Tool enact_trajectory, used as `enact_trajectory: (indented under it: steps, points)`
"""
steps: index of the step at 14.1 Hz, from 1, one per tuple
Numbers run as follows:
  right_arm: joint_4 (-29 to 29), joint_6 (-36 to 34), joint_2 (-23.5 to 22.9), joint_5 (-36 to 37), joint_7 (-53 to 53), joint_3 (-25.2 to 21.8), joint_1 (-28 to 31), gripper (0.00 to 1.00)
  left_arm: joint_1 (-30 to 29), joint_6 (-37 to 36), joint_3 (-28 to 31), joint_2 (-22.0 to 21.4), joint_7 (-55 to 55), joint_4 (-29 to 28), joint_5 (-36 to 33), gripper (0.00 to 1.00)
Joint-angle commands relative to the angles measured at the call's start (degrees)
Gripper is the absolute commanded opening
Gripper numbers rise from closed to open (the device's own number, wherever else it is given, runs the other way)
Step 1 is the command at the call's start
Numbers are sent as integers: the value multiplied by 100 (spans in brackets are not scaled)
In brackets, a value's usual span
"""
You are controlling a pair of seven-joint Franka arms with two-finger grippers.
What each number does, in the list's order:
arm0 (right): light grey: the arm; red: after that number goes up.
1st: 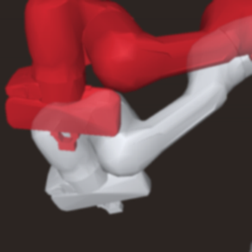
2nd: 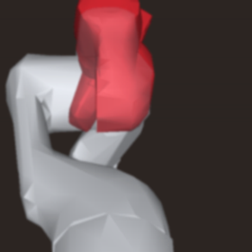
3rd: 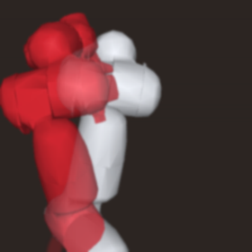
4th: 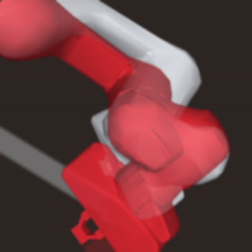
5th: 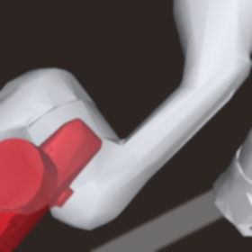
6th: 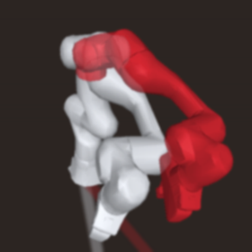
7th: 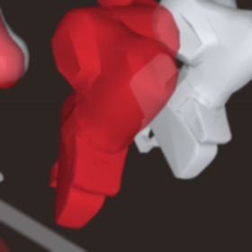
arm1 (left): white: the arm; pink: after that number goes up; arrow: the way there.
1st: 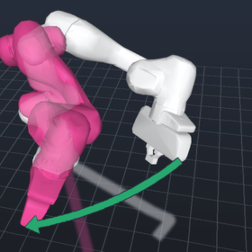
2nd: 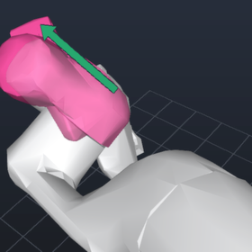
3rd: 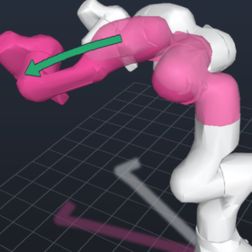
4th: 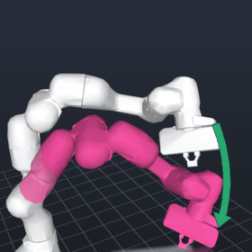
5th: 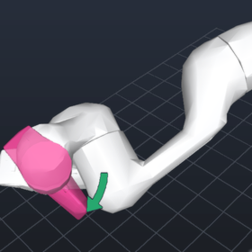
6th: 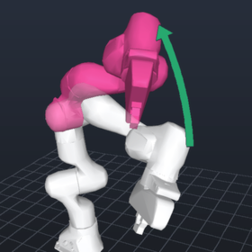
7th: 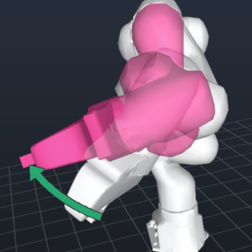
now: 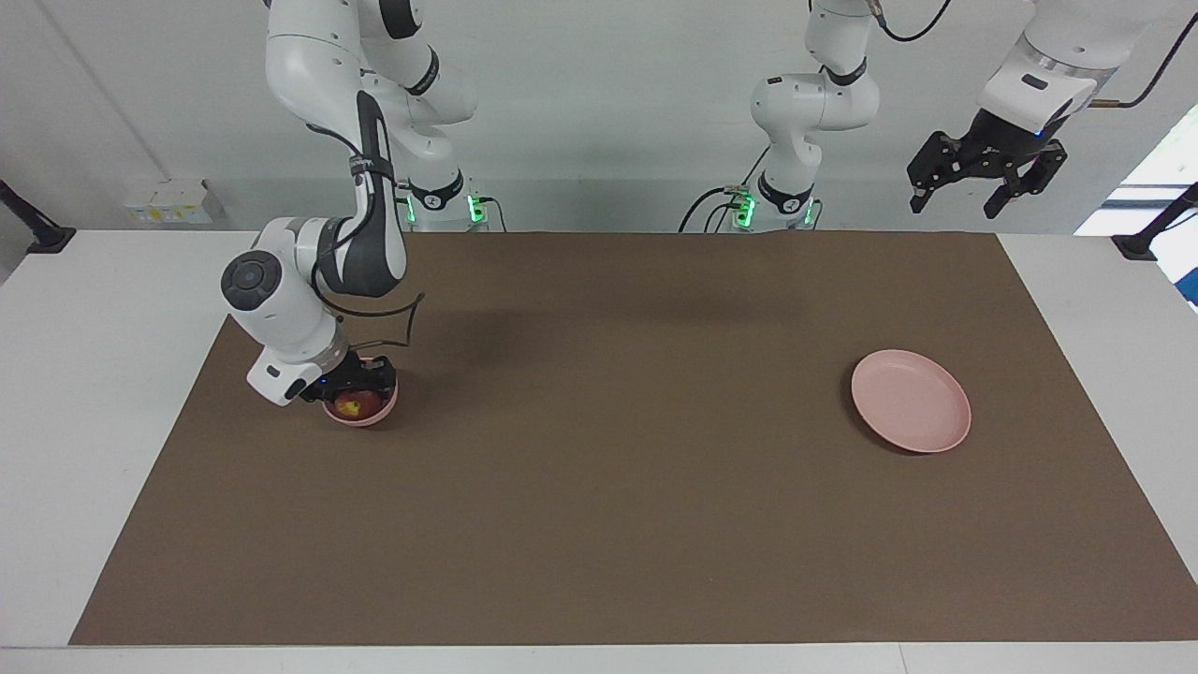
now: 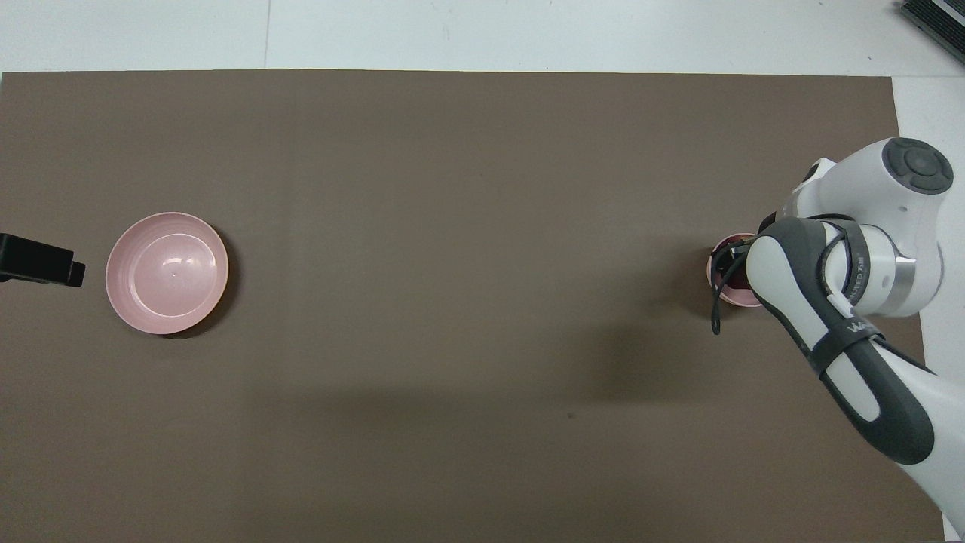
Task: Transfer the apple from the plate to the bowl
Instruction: 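Lower the apple into the small pink bowl with the right gripper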
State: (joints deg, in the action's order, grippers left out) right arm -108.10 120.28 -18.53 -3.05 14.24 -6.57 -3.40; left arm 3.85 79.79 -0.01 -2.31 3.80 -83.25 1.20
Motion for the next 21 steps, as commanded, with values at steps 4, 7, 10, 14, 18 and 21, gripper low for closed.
enact_trajectory:
  steps: [4, 7, 10, 14, 18, 21]
  points:
    - [70, 39, -55, 6, 43, 24, 93, 6, 108, 116, 195, -156, 50, -209, 3, 100]
    - [61, -101, -28, 6, 202, 33, 190, 6, 108, 151, 203, -156, 33, -191, 29, 100]
    - [-9, -110, 7, 6, 185, 33, 190, 15, 116, 142, 203, -147, 33, -191, 29, 100]
    - [-53, -172, 33, 6, 132, 33, 138, 25, 99, 89, 203, -156, 7, -191, 29, 100]
    - [-123, -172, 69, -3, 123, 33, 129, 54, 108, 80, 203, -156, 7, -191, 29, 100]
    - [-176, -172, 86, -3, 123, 33, 129, 84, 108, 89, 203, -156, 7, -191, 29, 100]
